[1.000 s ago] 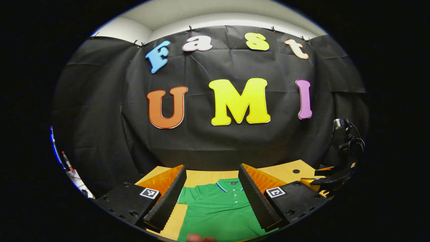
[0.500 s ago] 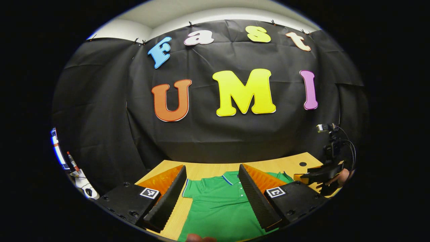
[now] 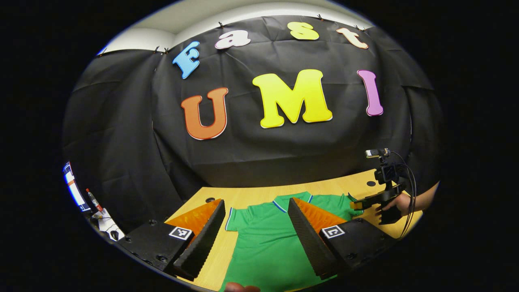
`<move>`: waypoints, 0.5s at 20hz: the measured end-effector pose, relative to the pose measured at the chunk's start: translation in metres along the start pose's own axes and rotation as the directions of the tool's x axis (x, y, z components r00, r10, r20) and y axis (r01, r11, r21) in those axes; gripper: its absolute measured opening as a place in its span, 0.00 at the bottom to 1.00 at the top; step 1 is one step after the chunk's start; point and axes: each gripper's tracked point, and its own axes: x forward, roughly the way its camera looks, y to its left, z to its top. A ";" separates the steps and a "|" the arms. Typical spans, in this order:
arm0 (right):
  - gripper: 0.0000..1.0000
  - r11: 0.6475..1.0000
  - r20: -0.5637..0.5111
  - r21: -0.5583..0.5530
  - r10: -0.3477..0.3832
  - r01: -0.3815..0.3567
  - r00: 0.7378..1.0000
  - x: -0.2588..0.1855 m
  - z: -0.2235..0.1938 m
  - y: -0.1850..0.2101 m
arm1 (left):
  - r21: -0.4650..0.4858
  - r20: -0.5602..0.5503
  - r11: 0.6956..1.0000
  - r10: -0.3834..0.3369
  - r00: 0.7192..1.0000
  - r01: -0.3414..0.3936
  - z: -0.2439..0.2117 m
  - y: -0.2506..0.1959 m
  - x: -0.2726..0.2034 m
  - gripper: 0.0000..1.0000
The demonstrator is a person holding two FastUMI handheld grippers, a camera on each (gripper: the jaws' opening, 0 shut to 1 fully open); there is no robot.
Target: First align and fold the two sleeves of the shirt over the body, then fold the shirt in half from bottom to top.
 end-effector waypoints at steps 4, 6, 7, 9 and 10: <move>0.94 0.997 -0.055 0.073 0.018 -0.014 0.998 0.019 -0.005 0.002 | -0.001 -0.025 1.000 0.014 1.000 -0.014 -0.006 0.001 0.002 1.00; 0.69 0.998 -0.071 0.064 -0.010 0.015 0.997 0.026 -0.007 -0.005 | -0.006 -0.040 1.000 0.013 0.999 -0.013 -0.010 0.000 0.006 1.00; 0.54 0.998 -0.080 0.041 -0.037 0.041 0.996 0.029 -0.009 -0.010 | -0.007 -0.046 1.000 0.014 0.999 -0.015 -0.010 0.000 0.005 1.00; 0.23 0.998 -0.083 0.028 -0.054 0.056 0.995 0.030 -0.005 -0.014 | -0.006 -0.047 1.000 0.018 0.999 -0.018 -0.010 0.000 0.007 1.00; 0.07 0.998 -0.084 0.047 -0.038 0.042 0.996 0.028 -0.005 -0.012 | -0.006 -0.049 1.000 0.017 0.999 -0.017 -0.010 0.000 0.007 1.00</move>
